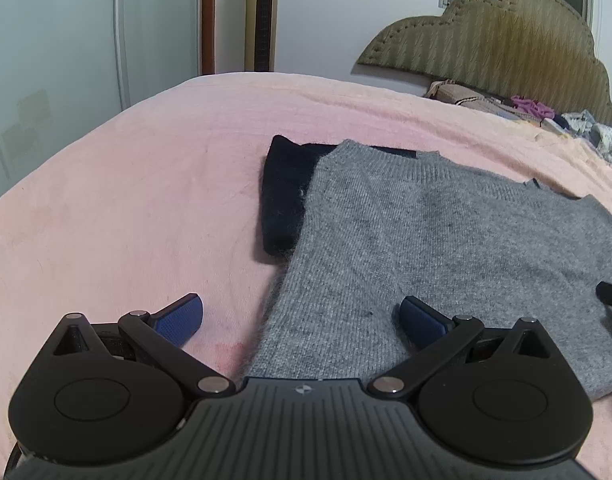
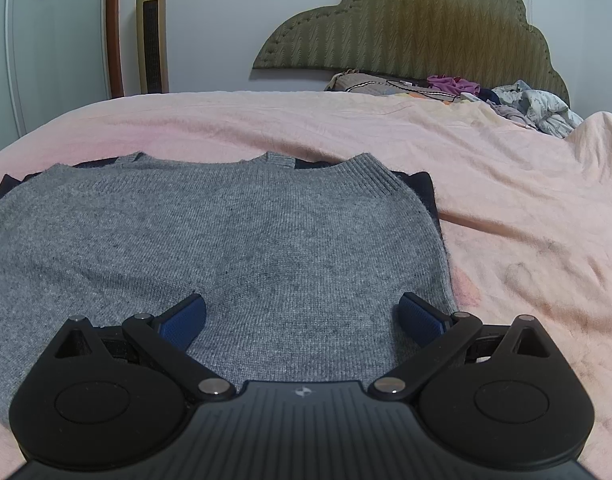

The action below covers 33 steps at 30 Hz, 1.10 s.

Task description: Fold small clothes

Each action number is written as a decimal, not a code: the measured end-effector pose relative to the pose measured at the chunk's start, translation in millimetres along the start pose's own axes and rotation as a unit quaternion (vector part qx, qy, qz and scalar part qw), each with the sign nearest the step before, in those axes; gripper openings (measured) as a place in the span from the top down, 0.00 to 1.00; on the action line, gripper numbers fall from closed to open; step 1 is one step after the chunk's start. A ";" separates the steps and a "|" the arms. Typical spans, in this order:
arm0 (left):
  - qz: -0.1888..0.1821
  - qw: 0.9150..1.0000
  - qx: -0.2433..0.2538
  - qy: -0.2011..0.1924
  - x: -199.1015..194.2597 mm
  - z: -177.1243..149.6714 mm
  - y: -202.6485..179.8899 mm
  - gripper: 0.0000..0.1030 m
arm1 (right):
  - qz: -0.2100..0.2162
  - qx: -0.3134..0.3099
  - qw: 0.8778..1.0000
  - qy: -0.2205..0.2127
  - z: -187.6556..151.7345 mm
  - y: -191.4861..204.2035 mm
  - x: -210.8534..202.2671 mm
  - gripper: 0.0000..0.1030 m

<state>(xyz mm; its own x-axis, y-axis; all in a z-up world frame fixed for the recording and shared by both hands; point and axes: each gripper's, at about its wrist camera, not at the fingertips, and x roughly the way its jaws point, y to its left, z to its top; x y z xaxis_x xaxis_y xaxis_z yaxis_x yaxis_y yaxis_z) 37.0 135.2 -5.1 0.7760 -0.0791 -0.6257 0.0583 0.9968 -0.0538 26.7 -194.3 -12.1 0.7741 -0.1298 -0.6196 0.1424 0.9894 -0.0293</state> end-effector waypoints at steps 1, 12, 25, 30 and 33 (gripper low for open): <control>-0.002 1.000 -0.003 -0.001 -0.6 0.6 1.1 0.00 | 0.001 0.001 1.000 0.000 -0.2 0.2 0.0 0.00; -0.005 1.000 -0.013 0.023 -6.5 35.4 26.4 0.00 | 0.035 -0.006 0.999 -0.033 2.4 18.7 -26.8 0.00; 0.007 0.999 -0.007 0.048 9.7 65.7 32.2 0.00 | 0.126 -0.162 0.975 -0.082 9.3 114.4 -83.9 0.00; -0.001 0.998 -0.017 0.066 21.7 74.0 34.0 0.00 | 0.157 -0.210 0.962 -0.075 0.6 138.0 -92.9 0.00; -0.008 0.997 -0.013 0.069 27.5 80.3 32.2 0.00 | 0.168 -0.241 0.953 -0.075 -6.7 153.1 -98.2 0.00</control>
<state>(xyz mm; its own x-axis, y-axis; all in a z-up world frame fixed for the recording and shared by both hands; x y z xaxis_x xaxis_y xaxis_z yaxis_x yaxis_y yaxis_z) 110.7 165.5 38.5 0.6807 -0.0962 -0.7262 0.0521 0.9952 -0.0830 -31.7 -29.6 39.0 0.8105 0.2282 -0.5394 -0.4014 0.8871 -0.2279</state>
